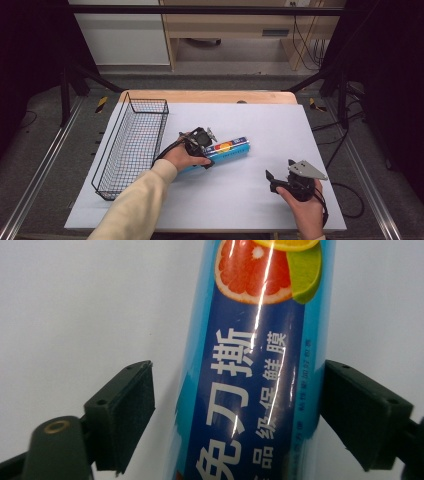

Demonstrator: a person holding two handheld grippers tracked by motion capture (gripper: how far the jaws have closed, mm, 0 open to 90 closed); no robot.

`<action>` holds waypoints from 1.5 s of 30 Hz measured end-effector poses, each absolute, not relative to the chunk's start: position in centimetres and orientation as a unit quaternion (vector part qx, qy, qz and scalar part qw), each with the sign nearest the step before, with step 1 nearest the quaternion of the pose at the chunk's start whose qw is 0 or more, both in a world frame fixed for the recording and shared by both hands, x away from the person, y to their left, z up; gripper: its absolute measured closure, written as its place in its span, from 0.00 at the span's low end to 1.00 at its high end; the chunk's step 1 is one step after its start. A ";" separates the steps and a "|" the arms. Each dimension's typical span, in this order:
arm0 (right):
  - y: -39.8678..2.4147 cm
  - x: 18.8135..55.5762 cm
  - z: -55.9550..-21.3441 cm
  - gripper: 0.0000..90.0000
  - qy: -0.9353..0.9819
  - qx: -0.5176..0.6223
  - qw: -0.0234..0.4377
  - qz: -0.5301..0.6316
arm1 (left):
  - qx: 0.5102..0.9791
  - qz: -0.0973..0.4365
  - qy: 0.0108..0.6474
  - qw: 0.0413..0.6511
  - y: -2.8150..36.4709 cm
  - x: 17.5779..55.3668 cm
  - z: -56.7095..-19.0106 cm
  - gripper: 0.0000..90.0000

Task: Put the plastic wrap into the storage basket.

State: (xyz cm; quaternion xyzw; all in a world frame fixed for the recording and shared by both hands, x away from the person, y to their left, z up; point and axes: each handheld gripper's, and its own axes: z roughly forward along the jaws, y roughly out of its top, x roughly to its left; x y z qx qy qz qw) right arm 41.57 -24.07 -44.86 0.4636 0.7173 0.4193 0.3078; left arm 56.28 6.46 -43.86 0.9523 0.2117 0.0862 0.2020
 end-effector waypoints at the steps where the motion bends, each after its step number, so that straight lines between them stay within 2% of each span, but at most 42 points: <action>1: -24.1 41.6 -44.9 0.15 0.717 0.464 0.308 0.420 | 0.953 0.086 0.211 0.200 6.4 56.3 -43.9 0.20; 14: -24.1 41.6 -44.9 0.16 0.718 0.464 0.304 0.421 | 0.957 0.076 0.207 0.187 5.3 56.3 -44.9 0.25; 18: -24.1 41.6 -44.9 0.16 0.718 0.465 0.302 0.421 | 0.957 0.073 0.212 0.184 5.4 56.6 -45.0 0.31; 31: -24.2 41.6 -44.9 0.16 0.717 0.466 0.302 0.422 | 0.961 0.082 0.204 0.169 5.0 56.1 -44.7 0.33; 45: -24.2 41.7 -44.9 0.17 0.717 0.464 0.300 0.425 | 0.953 0.075 0.227 0.187 4.7 54.8 -43.0 0.36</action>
